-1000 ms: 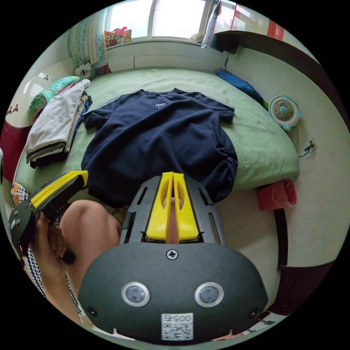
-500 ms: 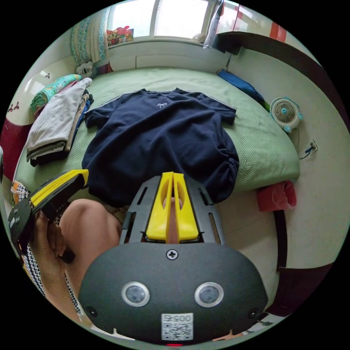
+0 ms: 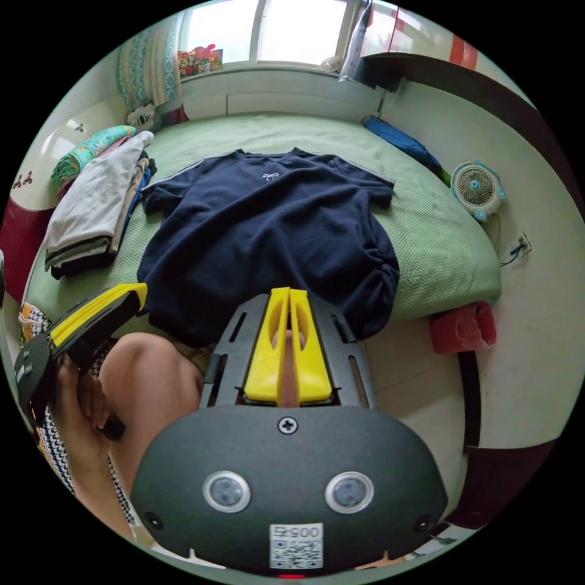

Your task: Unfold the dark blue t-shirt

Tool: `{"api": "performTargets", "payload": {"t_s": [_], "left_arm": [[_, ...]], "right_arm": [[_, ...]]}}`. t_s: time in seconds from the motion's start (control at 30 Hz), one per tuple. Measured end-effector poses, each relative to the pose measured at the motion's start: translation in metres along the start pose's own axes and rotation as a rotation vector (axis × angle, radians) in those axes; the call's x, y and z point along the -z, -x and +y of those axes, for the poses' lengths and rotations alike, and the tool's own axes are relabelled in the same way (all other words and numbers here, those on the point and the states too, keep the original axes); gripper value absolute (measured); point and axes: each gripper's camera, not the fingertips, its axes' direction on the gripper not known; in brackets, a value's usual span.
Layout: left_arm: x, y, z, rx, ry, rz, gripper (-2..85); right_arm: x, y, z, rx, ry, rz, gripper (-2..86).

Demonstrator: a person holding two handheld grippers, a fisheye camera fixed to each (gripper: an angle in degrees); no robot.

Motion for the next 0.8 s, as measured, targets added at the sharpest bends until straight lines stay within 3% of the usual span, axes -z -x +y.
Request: {"api": "performTargets", "payload": {"t_s": [0.8], "left_arm": [[0.004, 0.013, -0.002, 0.021, -0.004, 0.008, -0.2]], "right_arm": [[0.042, 0.016, -0.014, -0.003, 0.000, -0.002, -1.2]]}}
